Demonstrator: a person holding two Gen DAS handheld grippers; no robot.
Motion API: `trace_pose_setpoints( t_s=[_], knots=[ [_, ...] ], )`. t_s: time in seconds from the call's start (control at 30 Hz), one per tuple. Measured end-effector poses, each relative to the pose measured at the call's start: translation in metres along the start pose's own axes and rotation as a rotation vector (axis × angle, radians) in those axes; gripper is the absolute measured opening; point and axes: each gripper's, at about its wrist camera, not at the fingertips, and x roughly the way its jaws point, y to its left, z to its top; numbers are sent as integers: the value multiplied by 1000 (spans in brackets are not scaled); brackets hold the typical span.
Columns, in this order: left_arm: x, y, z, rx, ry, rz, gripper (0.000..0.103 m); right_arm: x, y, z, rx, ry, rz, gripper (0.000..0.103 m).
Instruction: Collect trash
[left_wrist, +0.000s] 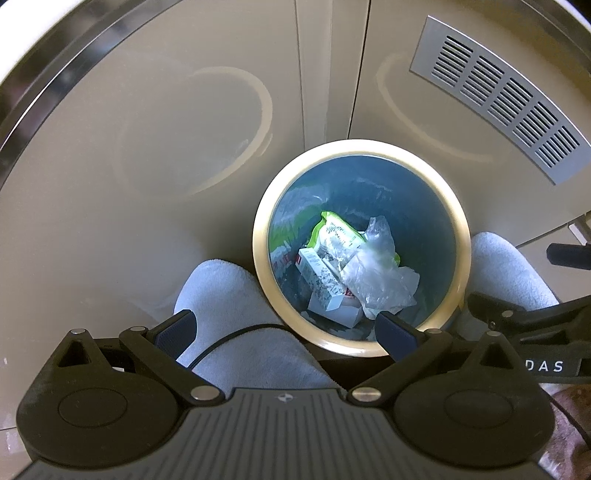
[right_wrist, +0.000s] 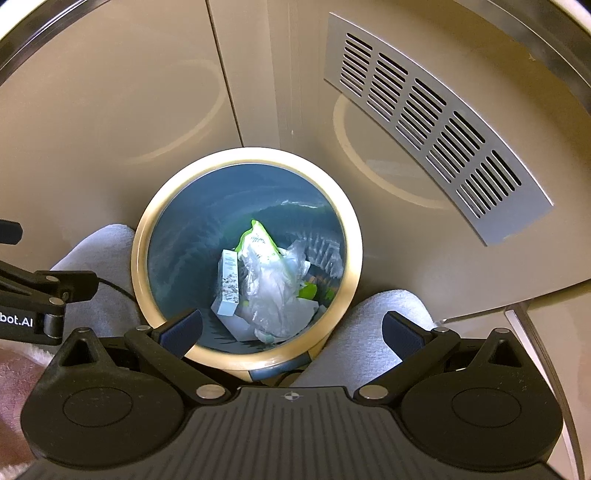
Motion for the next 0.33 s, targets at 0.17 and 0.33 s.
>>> trace_pose_setpoints(
  t_s=[0.17,0.33],
  knots=[
    [0,-2,0,10,-3,12,103,0,0,0,1,0,0,103],
    [0,-6,-1,19,-2,31,103,0,-1,0,1,1,0,103]
  ],
)
